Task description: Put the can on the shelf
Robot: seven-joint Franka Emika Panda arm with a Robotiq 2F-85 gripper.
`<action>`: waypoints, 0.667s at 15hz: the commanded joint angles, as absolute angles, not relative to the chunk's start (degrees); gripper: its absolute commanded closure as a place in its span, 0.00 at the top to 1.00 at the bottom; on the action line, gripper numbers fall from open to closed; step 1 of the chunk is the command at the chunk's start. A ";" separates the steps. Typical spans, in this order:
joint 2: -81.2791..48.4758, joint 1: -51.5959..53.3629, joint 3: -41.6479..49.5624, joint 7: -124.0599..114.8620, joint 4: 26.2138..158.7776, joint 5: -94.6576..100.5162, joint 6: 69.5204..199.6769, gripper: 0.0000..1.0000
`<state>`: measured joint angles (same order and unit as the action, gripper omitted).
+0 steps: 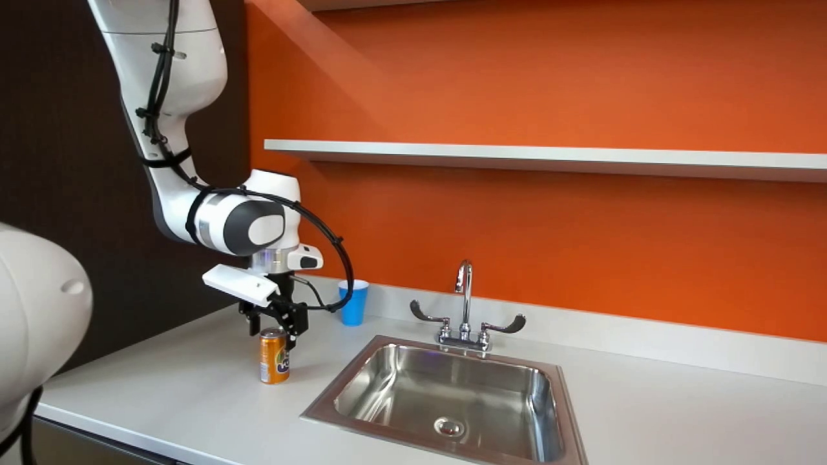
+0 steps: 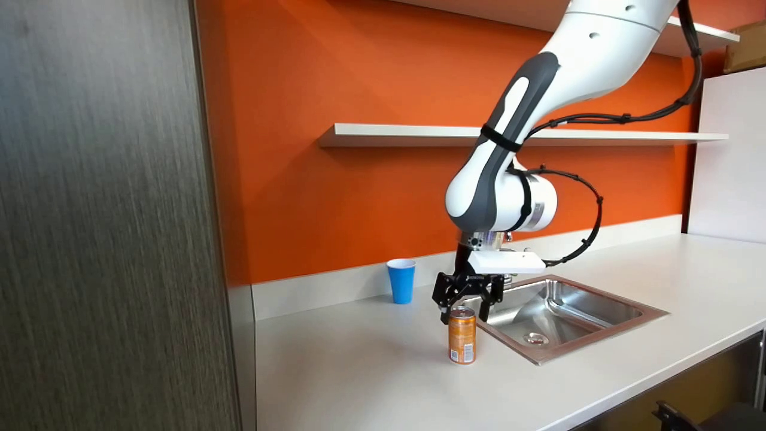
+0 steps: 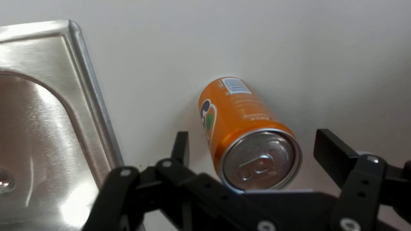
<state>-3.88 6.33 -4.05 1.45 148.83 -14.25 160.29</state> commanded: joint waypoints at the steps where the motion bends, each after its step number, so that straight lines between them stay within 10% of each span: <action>1: -5.07 5.73 -4.85 0.63 148.71 -13.44 162.41 1.00; 10: -7.00 5.62 -5.03 0.27 148.22 -13.08 164.28 1.00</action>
